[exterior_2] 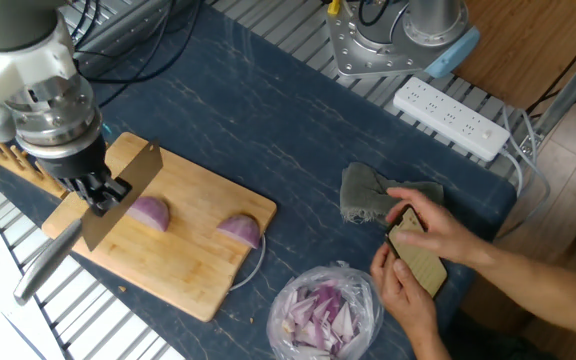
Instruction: Chop the onions
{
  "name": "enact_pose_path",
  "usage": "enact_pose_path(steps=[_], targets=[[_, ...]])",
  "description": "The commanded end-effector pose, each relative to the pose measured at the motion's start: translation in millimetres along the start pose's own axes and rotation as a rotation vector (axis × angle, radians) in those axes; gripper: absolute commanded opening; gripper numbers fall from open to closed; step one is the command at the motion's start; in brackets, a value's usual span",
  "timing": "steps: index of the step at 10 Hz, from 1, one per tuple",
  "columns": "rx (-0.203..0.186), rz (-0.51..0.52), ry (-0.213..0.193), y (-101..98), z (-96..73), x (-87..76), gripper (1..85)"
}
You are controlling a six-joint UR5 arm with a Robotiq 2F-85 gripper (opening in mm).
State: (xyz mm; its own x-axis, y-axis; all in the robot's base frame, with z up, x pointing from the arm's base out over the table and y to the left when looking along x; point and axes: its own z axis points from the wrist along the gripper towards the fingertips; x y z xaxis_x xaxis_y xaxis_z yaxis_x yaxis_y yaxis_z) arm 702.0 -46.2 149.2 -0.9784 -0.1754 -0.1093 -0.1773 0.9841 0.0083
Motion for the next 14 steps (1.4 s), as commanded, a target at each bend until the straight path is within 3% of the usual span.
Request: enact_pose_path(steps=[1, 5, 8, 10, 14], targets=[[0.004, -0.009, 0.006, -3.1, 2.4, 1.5, 1.7], [-0.004, 0.009, 0.090, -10.5, 0.3, 32.1, 1.7], [-0.034, 0.044, 0.093, -8.9, -1.0, 48.4, 1.7], [-0.078, 0.073, 0.086, -6.5, 4.1, 56.7, 1.7], [-0.067, 0.067, 0.079, -12.5, 10.8, 60.9, 1.7]])
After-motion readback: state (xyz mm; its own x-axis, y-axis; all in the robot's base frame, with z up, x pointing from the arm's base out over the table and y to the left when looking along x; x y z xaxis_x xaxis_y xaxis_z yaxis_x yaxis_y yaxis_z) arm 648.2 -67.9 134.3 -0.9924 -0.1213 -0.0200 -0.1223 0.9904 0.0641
